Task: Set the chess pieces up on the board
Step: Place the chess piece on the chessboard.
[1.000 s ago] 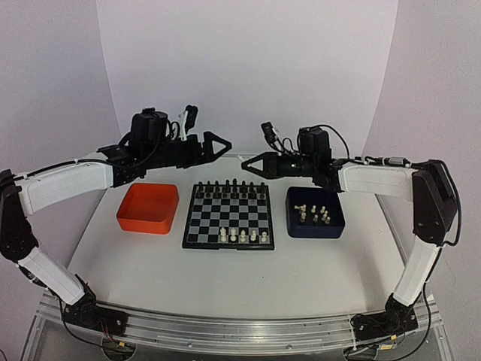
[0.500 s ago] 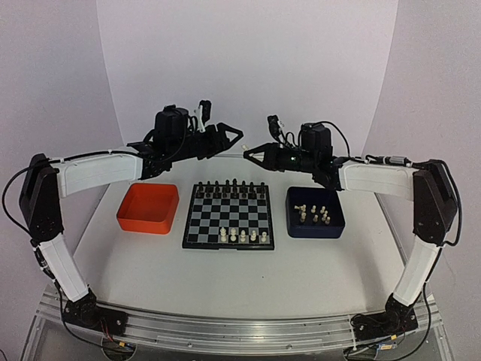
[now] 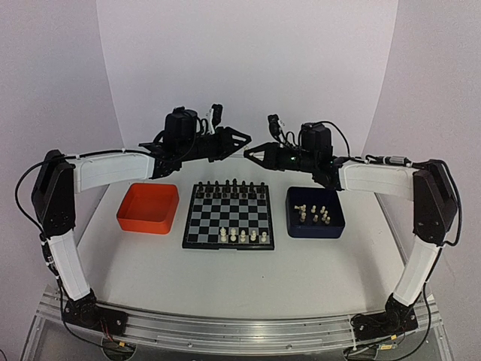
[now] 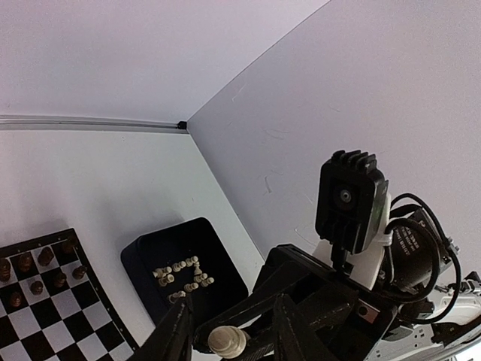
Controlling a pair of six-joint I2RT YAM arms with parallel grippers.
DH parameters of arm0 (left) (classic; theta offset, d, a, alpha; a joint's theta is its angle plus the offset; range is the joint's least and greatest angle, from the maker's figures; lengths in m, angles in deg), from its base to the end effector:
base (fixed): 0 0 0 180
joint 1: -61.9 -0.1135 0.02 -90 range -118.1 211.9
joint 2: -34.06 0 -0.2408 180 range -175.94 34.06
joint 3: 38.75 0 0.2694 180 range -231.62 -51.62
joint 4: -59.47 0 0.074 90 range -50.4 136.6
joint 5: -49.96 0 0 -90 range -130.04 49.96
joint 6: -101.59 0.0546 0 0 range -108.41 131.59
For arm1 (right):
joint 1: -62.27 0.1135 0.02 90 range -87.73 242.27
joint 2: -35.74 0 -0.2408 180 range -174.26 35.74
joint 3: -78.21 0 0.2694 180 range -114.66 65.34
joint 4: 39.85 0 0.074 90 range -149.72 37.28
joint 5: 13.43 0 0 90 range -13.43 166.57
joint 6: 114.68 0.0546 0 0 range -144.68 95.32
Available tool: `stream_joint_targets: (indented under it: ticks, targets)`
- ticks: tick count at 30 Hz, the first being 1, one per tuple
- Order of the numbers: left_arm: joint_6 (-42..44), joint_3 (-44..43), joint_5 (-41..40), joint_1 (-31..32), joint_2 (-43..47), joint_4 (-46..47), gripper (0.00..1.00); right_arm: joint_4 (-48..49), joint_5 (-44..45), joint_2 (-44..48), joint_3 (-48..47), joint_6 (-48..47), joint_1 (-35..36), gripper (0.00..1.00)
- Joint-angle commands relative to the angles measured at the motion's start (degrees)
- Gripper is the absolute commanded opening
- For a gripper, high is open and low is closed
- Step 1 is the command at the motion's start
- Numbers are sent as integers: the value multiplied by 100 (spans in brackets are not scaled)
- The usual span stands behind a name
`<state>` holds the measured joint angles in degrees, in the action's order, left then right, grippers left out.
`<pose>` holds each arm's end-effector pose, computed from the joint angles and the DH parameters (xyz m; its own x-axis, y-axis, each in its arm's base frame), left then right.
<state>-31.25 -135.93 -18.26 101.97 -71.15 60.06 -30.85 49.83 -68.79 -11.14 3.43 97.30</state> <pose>0.3494 -0.3204 0.2921 -0.6706 -0.2610 -0.6944 0.5774 0.4041 -0.7095 0.3646 0.2856 0.2628 -0.4919 0.1691 -0.8541 -0.7337 0.4477 0.5112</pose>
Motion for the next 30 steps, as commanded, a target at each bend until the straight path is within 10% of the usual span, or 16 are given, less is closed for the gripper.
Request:
stream_joint_targets:
  ticks: [1, 10, 17, 30]
  targets:
    - [-97, -262, 254, 18, -8, 307, 29, 229, 44, 135, -153, -150, 4, 0]
    - [-89, -309, 474, 22, -68, 340, 0, 230, -27, 151, -117, -231, 6, 1]
    - [1241, 247, -1172, 22, 837, -636, 0, 16, -67, 607, 796, -1001, -2, 79]
    - [2508, 2843, -3378, 670, 2075, -1193, 0, -1708, 1608, 1645, 1733, -1715, -241, 85]
